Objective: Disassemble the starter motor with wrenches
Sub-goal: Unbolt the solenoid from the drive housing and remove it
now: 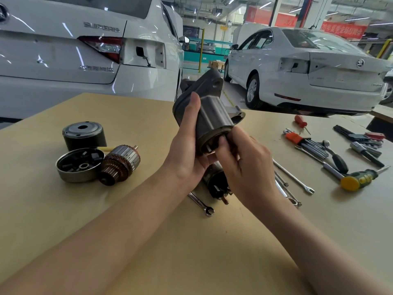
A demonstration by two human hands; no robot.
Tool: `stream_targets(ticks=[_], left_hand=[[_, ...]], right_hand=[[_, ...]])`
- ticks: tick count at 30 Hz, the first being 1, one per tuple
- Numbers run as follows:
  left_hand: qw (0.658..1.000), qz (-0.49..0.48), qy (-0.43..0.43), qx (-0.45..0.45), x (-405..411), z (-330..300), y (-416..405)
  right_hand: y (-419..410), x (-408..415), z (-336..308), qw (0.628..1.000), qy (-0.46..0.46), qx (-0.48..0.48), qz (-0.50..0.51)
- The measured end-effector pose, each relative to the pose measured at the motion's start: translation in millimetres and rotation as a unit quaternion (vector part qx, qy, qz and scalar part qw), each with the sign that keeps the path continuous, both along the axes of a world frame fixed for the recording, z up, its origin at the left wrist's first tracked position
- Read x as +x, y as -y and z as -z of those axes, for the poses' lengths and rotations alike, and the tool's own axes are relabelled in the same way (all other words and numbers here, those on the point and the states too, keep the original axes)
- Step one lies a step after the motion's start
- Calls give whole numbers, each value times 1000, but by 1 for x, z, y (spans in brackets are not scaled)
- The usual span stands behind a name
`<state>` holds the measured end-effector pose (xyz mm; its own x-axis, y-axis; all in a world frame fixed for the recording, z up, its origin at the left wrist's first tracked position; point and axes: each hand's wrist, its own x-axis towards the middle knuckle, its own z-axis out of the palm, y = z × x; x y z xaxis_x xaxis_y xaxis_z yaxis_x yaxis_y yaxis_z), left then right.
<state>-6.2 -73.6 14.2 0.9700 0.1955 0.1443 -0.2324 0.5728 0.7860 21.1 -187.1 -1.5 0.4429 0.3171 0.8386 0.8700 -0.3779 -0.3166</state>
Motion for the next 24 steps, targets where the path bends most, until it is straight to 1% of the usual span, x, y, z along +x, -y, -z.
stream_targets(ticks=[4,7,8,9,10,12,13,15,17,18,22,24], left_hand=[[999,23,22,-23,-1,-2,0],[997,55,22,-57,-2,-3,-1],[995,67,18,-69,-2,-4,-3],[993,82,11,-84,-1,-5,-4],[989,103,0,-110,-1,-5,-6],[974,151,-22,-167,-1,-5,-9],[967,171,-25,-186,-1,-4,-10],[957,205,-22,-205,-1,-2,-12],[948,236,-14,-214,0,-1,-11],[945,247,-9,-214,0,-2,-11],[941,260,-8,-216,2,0,-10],[947,249,-3,-206,-1,-1,-8]], right_hand=[[2,0,-2,1000,15,16,-4],[6,4,0,999,-41,11,-10],[8,5,-1,997,-69,32,-29],[11,6,-5,991,-98,78,-49],[16,9,-8,980,-123,143,-61],[26,15,-16,951,-158,260,-56],[28,18,-19,937,-189,290,-45],[31,25,-19,910,-294,290,-36],[31,27,-19,877,-396,260,-81],[30,26,-19,864,-424,248,-111],[27,21,-21,848,-441,220,-195],[28,23,-21,824,-459,234,-234]])
